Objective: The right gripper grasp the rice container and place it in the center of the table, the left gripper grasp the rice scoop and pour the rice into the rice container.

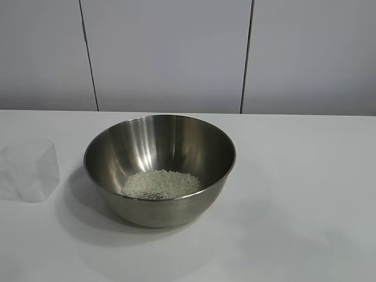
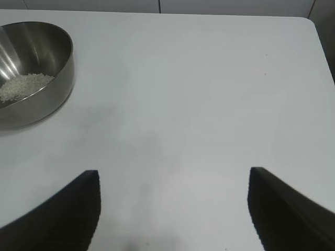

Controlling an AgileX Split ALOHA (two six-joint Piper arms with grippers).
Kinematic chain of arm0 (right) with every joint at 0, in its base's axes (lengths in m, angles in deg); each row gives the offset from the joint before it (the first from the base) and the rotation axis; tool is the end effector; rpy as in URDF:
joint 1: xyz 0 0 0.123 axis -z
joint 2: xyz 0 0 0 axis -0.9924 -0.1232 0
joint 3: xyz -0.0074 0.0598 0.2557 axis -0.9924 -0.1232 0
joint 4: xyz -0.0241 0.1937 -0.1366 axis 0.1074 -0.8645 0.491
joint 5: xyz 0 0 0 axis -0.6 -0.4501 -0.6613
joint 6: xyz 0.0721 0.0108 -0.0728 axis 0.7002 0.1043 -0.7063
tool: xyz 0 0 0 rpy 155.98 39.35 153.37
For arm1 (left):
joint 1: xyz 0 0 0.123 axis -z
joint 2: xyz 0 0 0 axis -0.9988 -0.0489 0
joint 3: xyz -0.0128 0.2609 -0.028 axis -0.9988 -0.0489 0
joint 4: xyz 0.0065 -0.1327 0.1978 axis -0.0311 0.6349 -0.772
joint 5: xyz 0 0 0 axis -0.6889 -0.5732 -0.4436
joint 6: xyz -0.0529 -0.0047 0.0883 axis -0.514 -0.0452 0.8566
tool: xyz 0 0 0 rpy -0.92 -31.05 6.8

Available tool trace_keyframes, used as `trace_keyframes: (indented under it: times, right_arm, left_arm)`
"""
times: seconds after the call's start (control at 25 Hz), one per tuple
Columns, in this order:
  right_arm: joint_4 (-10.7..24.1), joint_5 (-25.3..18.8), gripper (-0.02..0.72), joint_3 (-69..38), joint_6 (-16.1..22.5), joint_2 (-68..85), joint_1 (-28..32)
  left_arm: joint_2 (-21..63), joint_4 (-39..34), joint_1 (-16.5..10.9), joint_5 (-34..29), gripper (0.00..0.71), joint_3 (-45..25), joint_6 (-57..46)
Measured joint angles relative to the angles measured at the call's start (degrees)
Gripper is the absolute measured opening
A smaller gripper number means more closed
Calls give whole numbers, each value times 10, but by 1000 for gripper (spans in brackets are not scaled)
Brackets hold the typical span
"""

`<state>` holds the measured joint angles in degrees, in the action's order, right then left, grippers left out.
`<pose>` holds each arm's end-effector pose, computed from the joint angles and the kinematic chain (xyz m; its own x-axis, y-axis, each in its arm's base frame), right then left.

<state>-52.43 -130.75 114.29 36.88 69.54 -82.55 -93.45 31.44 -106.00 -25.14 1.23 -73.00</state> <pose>0.0153 0.0047 0.2558 -0.4760 -0.0732 -0.8764 -0.0711 0.9965 -0.0446 0.2649 0.0810 0.2103 -0.3180 -0.1139 -0.9412 -0.2473 0.9683 -0.0337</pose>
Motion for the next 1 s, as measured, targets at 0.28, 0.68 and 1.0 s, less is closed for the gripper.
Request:
trace_keyframes:
  times: [0.28,0.68,1.0]
  right_arm:
    - [0,0,537,0,0,0,0]
    - [0,0,537,0,0,0,0]
    - [0,0,537,0,0,0,0]
  left_arm:
    - [172,-11,-3,-263,422,121,2]
    - [480,-9,78,-513,422,126,63]
    - [694,90,131,-804,422,126,130]
